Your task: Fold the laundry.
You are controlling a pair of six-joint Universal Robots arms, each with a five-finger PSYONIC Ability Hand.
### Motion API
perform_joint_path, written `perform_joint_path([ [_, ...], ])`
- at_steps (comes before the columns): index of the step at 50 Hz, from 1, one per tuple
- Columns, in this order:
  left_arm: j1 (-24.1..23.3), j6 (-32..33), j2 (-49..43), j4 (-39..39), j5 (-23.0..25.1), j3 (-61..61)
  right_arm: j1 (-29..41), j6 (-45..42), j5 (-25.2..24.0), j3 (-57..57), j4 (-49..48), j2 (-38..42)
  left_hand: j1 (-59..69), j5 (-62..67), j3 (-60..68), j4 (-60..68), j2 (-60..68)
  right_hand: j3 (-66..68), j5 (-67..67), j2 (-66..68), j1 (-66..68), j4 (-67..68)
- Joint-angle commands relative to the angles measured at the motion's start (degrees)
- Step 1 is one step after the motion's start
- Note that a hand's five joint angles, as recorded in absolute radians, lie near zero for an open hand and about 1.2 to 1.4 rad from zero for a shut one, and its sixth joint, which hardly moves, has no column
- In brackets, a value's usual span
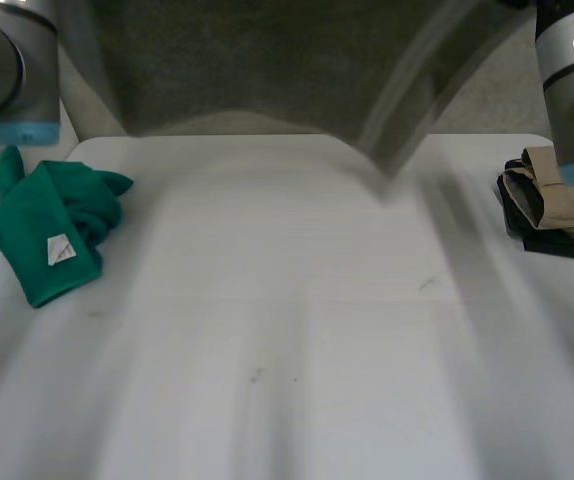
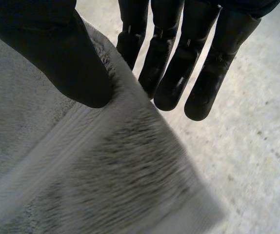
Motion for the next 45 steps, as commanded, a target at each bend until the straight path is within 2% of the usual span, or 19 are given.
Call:
perform_joint_path([
  [1, -0.19, -0.17, 0.07, 0.57, 1.53, -18.55, -0.19, -1.86, -2.93, 9.51, 3.09, -0.60, 15.48, 13.48, 11.75, 11.18, 11.37, 12.18, 13.27, 12.63, 22.48, 11.97],
  [7, -0.46, 0.10, -3.18, 1.01, 1.53, -29.20, 0.33, -6.86, -6.98, 17.95, 6.95, 3.26, 15.48, 13.48, 11.75, 11.18, 11.37, 12.18, 13.27, 12.63, 22.48, 11.97],
  [11, -0.72, 0.27, -5.64, 0.13, 1.44, -33.77, 0.33, -14.42, -6.98, 21.12, 12.13, 5.55, 15.48, 13.48, 11.75, 11.18, 11.37, 12.18, 13.27, 12.63, 22.48, 11.97],
  [15, -0.99, 0.54, -4.95, -1.54, 1.53, -38.60, 0.16, -17.94, -6.63, 23.58, 17.32, 5.11, 15.48, 13.48, 11.75, 11.18, 11.37, 12.18, 13.27, 12.63, 22.48, 11.97],
  [19, -1.16, 0.62, -2.49, -3.65, 1.70, -42.65, -0.28, -17.51, -6.98, 26.04, 23.73, 3.53, 14.67, 12.67, 10.93, 10.37, 10.56, 12.18, 13.27, 12.63, 22.48, 11.97],
  [21, -1.34, 0.54, -1.69, -3.91, 1.88, -43.97, -0.28, -16.99, -6.98, 27.01, 27.07, 1.43, 9.64, 7.64, 5.90, 5.34, 5.53, 12.18, 13.27, 12.63, 22.48, 11.97],
  [24, -1.86, 0.54, -1.78, -3.65, 1.88, -45.20, -0.28, -15.84, -7.07, 27.71, 30.42, -1.04, -2.12, -4.12, -5.85, -6.42, -6.23, 12.18, 13.27, 12.63, 22.48, 11.97],
  [26, -1.78, 0.62, -3.35, -3.65, 1.79, -44.77, -0.37, -13.74, -7.25, 28.50, 32.45, -2.80, -16.03, -18.03, -19.77, -20.34, -20.14, 12.18, 13.27, 12.63, 22.48, 11.97],
  [27, -1.52, 0.62, -4.41, -3.65, 1.79, -44.50, -0.37, -12.95, -7.33, 28.68, 32.80, -3.15, -17.62, -19.62, -21.35, -21.92, -21.73, 12.18, 13.27, 12.63, 22.48, 11.97],
  [35, 1.12, 0.10, -9.25, -4.35, 1.62, -41.78, -1.16, -7.49, -7.51, 30.96, 33.33, -6.14, -24.19, -26.19, -27.93, -28.50, -28.30, 12.18, 13.27, 12.63, 22.48, 11.97],
  [45, 2.27, 0.62, -9.95, -4.44, 1.44, -41.51, -2.30, -7.31, -6.63, 31.76, 32.89, -6.40, -29.24, -31.24, -32.98, -33.54, -33.35, 12.18, 13.27, 12.63, 22.48, 11.97],
])
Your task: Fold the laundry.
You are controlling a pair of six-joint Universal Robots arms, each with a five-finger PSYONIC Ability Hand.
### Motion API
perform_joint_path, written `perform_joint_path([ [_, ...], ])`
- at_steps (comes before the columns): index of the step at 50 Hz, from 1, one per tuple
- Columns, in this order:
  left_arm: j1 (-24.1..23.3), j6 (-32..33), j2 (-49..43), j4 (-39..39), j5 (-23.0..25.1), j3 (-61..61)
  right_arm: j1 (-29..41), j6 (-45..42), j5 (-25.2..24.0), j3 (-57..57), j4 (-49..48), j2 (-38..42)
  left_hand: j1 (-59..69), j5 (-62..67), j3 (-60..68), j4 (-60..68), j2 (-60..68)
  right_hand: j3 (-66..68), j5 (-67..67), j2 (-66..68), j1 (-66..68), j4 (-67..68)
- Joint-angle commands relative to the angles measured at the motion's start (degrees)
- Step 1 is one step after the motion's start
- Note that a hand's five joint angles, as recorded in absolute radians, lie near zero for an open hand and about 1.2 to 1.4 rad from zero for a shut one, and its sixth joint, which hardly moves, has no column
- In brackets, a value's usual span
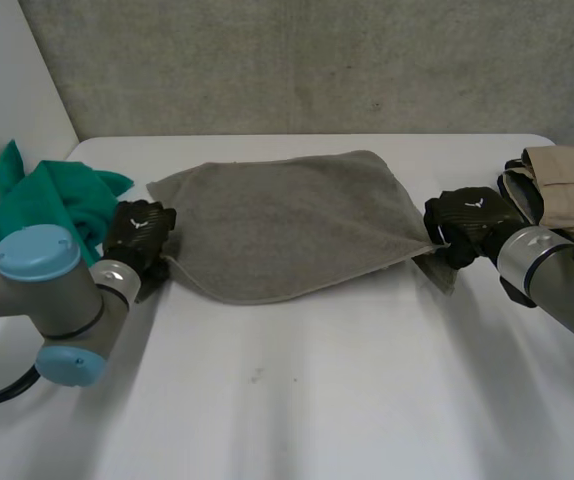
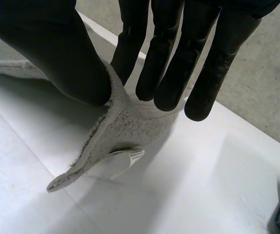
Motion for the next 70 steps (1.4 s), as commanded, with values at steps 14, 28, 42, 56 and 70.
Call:
perform_joint_path([
  [14, 0.14, 4.12, 14.84, -6.55, -0.27, -5.76, -0.94, -1.01, 0.89, -0.23, -0.08, -2.19, 46.49, 47.54, 46.77, 47.00, 46.82, 12.18, 13.27, 12.63, 22.48, 11.95],
  [28, -0.48, 3.42, 44.20, -19.80, 0.87, -2.01, -4.19, -11.29, 0.71, -12.18, 16.79, -23.91, 46.49, 47.54, 46.77, 47.00, 46.82, 12.18, 13.27, 12.63, 22.48, 11.95],
  [42, -2.68, 1.83, 26.12, -27.91, 3.42, 4.86, -1.03, -12.44, 1.06, -15.09, 23.65, -6.89, 46.49, 47.54, 46.77, 47.00, 46.82, 12.18, 13.27, 12.63, 22.48, 11.95],
  [56, -2.77, 2.19, 15.74, -27.91, 1.40, 3.29, -3.75, -10.41, 0.27, -10.96, 25.67, 3.76, 46.49, 47.54, 46.77, 47.00, 46.82, 3.06, 4.16, 3.52, 13.37, 2.84],
  [70, -2.85, 2.45, 18.28, -27.82, 1.57, -1.81, -3.66, -10.86, 2.99, -12.01, 25.50, 6.23, 46.49, 47.54, 46.77, 47.00, 46.82, -29.98, -28.89, -29.52, -19.67, -30.21],
])
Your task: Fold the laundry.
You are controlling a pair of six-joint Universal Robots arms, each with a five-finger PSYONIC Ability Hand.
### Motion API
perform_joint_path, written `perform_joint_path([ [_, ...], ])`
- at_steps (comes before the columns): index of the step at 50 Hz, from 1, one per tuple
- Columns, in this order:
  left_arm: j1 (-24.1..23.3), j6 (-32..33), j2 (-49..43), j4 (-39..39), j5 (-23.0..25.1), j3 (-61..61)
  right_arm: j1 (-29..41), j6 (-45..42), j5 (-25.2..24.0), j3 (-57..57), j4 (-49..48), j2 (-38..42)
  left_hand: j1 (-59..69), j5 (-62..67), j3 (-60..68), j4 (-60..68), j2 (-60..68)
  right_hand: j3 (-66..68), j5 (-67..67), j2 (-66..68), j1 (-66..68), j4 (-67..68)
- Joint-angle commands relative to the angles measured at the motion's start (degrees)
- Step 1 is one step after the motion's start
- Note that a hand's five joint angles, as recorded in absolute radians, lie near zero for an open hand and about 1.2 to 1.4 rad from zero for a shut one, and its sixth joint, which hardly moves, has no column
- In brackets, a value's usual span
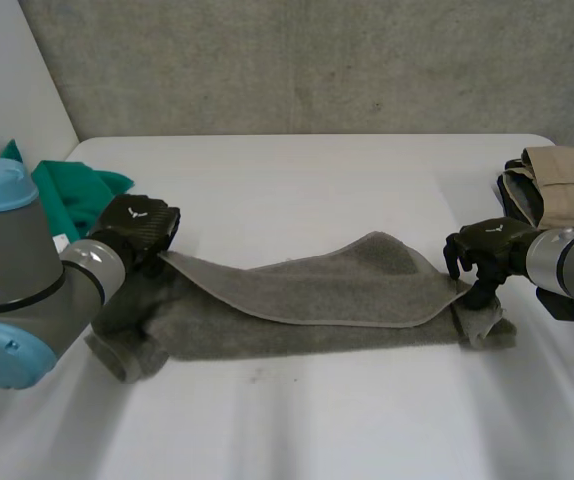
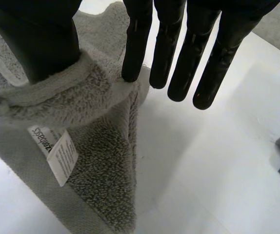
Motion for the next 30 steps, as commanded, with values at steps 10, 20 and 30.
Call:
perform_joint_path([
  [10, 0.95, 0.11, 0.75, 0.50, 0.47, -1.97, 0.86, -7.97, 7.64, 1.11, 0.19, 2.65, 14.46, 14.27, 11.96, 11.22, 11.56, 1.87, 1.12, 1.31, 6.19, 1.90],
  [20, 1.74, 0.28, -7.16, 2.79, 0.21, 7.69, 3.05, -6.05, 9.76, -9.94, -9.19, 5.90, 14.46, 14.27, 11.96, 11.22, 11.56, 41.03, 40.29, 40.47, 45.35, 41.06],
  [30, 1.91, -0.68, -11.39, 18.49, 0.03, 32.74, 4.82, -4.29, 10.19, -17.79, -46.53, 4.24, 14.46, 14.27, 11.96, 11.22, 11.56, 41.03, 40.29, 40.47, 45.35, 41.06],
])
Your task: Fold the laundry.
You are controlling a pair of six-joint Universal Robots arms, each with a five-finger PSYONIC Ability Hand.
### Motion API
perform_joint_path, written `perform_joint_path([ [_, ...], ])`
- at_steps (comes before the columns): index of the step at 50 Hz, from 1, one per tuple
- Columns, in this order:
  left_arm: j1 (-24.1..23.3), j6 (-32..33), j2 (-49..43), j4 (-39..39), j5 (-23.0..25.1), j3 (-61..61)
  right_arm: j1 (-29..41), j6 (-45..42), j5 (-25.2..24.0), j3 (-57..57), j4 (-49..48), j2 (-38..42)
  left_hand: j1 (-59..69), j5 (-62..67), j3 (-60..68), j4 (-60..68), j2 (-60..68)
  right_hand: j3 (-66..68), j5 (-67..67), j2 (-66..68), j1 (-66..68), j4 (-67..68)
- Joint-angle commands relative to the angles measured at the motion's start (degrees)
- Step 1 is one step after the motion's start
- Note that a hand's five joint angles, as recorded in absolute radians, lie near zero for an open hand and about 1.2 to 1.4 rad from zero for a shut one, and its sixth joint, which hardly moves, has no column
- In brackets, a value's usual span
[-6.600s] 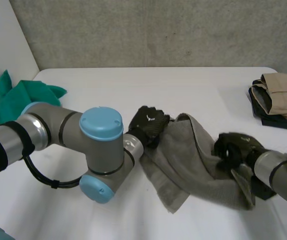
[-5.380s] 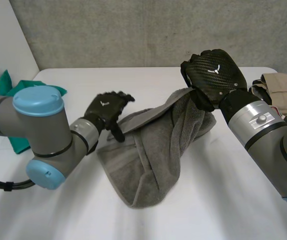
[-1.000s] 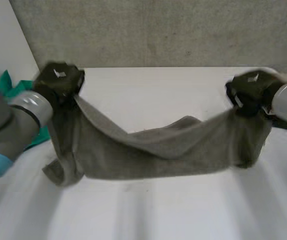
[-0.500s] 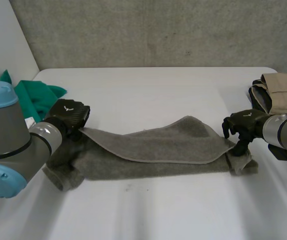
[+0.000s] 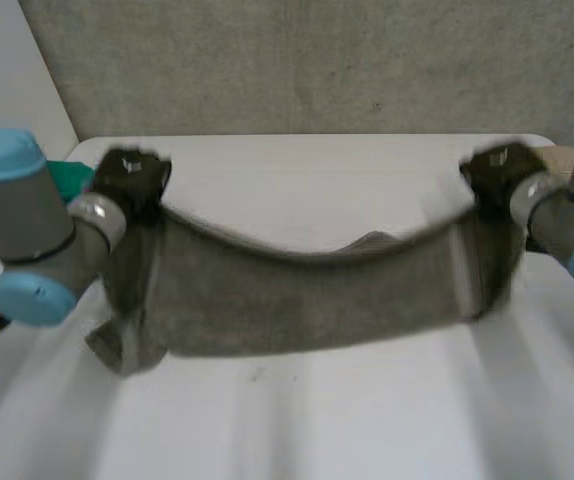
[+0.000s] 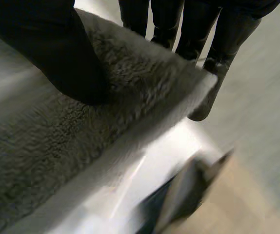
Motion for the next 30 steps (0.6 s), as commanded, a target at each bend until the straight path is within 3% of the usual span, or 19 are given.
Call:
perform_joint_path([
  [1, 0.20, -1.03, -0.91, 16.51, -0.27, 16.22, 0.89, 0.86, 0.95, -3.96, -35.14, -3.61, 14.40, 14.27, 11.70, 11.19, 11.43, 12.15, 13.43, 12.55, 23.15, 11.94],
  [2, 0.29, -1.47, -0.38, 22.90, -0.62, 16.93, 0.98, 0.94, 1.13, -3.87, -38.88, -4.76, 14.40, 14.27, 11.70, 11.19, 11.43, 12.15, 13.43, 12.55, 23.15, 11.94],
  [6, 0.37, -3.66, 3.91, 33.30, -2.64, 16.41, 2.12, 1.12, 1.57, -3.78, -43.84, -8.20, 14.40, 14.27, 11.70, 11.19, 11.43, 12.15, 13.43, 12.55, 23.15, 11.94],
  [19, 1.69, -7.10, 6.92, 29.55, -3.53, -1.42, 2.30, 1.12, 0.08, 4.65, -38.30, -9.70, 14.40, 14.27, 11.70, 11.19, 11.43, 12.15, 13.43, 12.55, 23.15, 11.94],
  [30, 0.99, -5.43, 0.86, 28.68, -1.59, -15.58, 1.69, 0.51, -3.43, 18.53, -30.84, -3.11, 14.40, 14.27, 11.70, 11.19, 11.43, 12.15, 13.43, 12.55, 23.15, 11.94],
])
